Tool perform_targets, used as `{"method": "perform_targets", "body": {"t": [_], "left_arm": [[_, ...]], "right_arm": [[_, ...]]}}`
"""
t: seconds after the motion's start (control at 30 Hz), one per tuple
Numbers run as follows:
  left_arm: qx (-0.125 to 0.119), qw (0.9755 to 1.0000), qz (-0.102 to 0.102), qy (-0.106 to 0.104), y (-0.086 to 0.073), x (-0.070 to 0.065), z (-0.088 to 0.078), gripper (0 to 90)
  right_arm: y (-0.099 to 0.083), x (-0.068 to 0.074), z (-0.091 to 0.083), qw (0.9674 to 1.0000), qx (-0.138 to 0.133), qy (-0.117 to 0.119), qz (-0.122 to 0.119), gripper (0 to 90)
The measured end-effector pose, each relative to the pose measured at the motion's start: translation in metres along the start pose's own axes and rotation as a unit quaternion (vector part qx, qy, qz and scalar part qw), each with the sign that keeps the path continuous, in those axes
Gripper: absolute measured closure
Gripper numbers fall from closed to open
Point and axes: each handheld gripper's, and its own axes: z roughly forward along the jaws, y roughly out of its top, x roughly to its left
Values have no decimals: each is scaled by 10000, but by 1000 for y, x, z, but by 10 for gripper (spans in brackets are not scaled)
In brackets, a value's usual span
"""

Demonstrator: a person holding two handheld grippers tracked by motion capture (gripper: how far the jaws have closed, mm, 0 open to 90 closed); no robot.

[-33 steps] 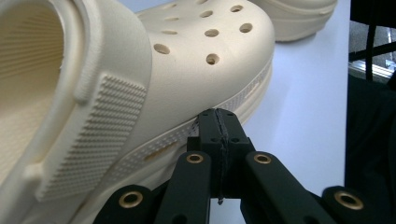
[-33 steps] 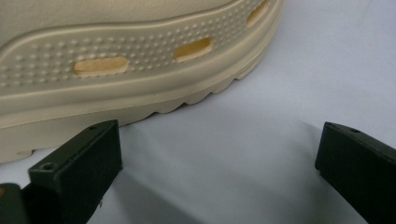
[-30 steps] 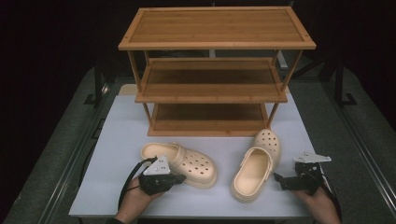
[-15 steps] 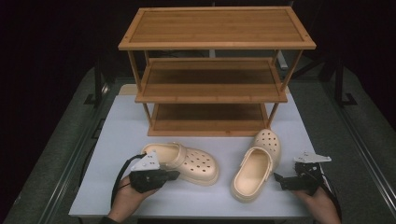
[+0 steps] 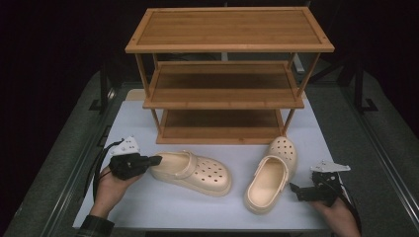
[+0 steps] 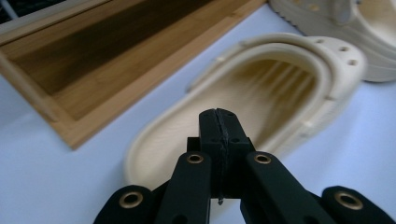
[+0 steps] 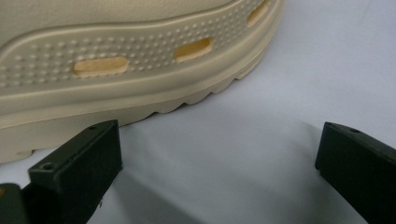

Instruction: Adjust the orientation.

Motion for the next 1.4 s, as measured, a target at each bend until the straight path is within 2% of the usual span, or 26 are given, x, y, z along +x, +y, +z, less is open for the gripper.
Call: {"method": "perform_targets", "body": {"t": [0.23,0.43,0.57,0.73,0.83,1.0,1.23,1.4], "left_arm": [[69,10000,-29,39,7,26,18,900],[61,9999,-114,60,10,40,35,900],[140,9997,-166,64,8,47,48,900],[384,9991,-162,84,3,50,58,900],[350,9991,-235,58,1,50,58,900],[368,9990,-228,69,-1,49,55,900],[344,9990,-266,77,-8,45,47,900],[364,9989,-275,75,-17,39,35,900]], "right_arm": [[0,0,0,10000,-4,-4,-3,0],[0,0,0,10000,-4,-4,-4,0],[0,0,0,10000,-7,-6,-3,0],[0,0,0,10000,-10,-6,-3,0],[0,0,0,10000,-11,-5,-5,0],[0,0,0,10000,-10,-7,-3,0],[0,0,0,10000,-12,-4,-4,0],[0,0,0,10000,-14,-2,-4,0]]}}
